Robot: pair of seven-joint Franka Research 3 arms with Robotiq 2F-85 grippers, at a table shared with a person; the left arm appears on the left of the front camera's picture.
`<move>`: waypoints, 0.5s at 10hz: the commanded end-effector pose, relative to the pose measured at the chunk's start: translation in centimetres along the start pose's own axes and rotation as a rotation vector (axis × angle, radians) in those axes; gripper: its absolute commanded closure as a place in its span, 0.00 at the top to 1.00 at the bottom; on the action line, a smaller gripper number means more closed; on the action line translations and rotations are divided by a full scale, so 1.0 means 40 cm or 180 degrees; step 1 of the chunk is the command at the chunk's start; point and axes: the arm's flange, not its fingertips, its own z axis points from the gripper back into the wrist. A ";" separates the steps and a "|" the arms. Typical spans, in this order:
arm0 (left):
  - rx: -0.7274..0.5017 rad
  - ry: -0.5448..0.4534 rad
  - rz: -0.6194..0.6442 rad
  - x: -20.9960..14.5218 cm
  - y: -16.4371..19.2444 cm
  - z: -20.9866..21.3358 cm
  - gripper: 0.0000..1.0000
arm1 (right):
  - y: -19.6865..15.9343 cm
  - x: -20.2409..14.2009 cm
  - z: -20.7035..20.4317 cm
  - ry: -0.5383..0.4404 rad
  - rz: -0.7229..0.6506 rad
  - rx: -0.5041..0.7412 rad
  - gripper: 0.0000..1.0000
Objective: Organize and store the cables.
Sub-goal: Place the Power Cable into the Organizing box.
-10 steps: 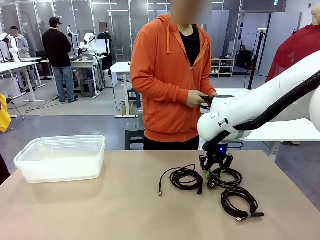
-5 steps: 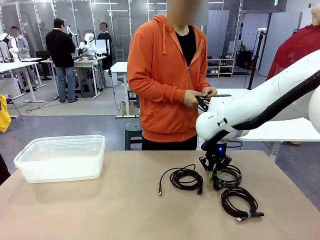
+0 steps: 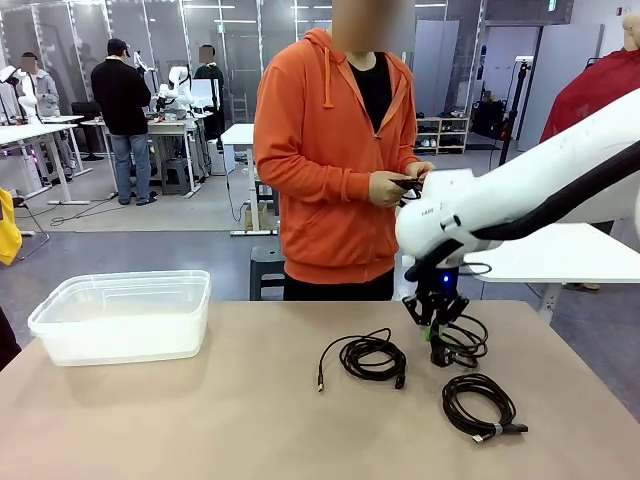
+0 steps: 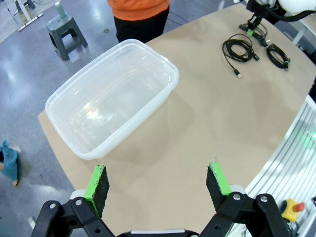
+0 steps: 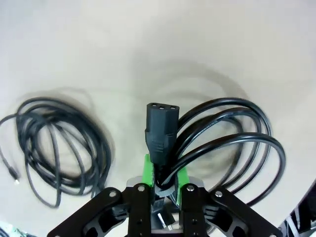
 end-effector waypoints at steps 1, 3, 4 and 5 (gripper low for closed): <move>-0.0025 0.0002 -0.0039 -0.003 -0.003 0.000 1.00 | 0.007 -0.020 0.115 -0.0029 0.0162 -0.0079 0.00; -0.0025 0.0002 -0.0039 -0.003 -0.003 0.000 1.00 | 0.001 -0.018 0.164 -0.0153 0.0235 -0.0038 0.00; -0.0025 0.0002 -0.0039 -0.003 -0.003 0.000 1.00 | -0.004 -0.022 0.174 -0.0194 0.0250 0.0045 0.00; -0.0025 0.0002 -0.0039 -0.003 -0.003 0.000 1.00 | -0.016 -0.024 0.175 -0.0176 0.0330 0.0169 0.00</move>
